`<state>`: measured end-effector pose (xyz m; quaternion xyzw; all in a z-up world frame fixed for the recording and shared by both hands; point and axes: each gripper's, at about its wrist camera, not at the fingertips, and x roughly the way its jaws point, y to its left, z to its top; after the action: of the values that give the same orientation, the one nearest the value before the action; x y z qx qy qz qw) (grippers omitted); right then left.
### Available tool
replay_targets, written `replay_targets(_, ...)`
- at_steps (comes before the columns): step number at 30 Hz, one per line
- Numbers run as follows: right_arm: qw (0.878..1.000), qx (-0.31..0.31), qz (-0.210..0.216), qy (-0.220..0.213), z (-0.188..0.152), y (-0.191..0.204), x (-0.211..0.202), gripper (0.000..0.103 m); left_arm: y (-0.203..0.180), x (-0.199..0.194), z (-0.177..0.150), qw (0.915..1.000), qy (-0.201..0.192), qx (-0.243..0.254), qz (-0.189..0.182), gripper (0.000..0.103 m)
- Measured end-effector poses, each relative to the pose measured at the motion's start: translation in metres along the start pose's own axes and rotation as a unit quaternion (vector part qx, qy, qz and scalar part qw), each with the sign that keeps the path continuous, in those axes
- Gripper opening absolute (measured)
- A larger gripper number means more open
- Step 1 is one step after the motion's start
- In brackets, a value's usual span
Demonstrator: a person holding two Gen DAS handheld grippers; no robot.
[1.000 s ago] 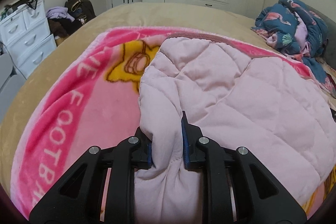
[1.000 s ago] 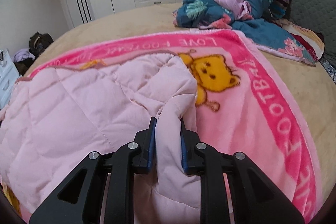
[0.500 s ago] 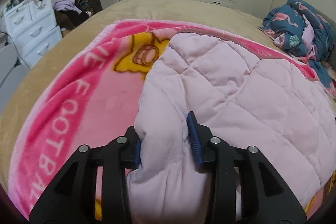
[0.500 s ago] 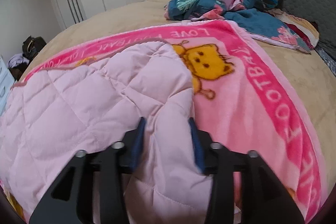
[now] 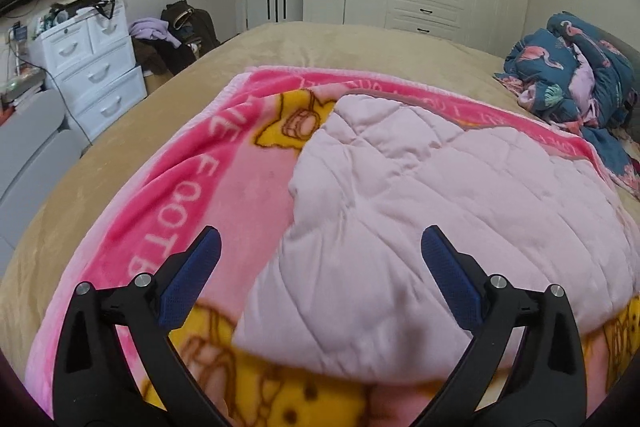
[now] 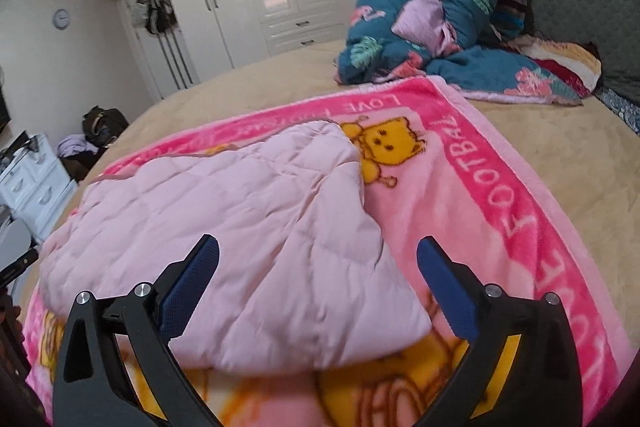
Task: Fold large clothes
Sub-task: 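Open both tools and pull them back from the folded jacket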
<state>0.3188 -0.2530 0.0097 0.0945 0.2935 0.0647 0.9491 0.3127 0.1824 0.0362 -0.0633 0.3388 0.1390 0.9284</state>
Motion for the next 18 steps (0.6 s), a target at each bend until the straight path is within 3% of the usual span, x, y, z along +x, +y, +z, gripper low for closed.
replay_targets(9,0.999,-0.010,0.027,-0.017,-0.017,0.006,-0.048,0.099,-0.017,-0.034,-0.024,0.9997,-0.003,0.011,-0.020,0.094)
replay_targets(18,0.999,-0.002,0.033,-0.004,-0.038,0.007,-0.061,0.099,-0.026,-0.052,-0.041,0.9995,-0.007,0.020,-0.022,0.094)
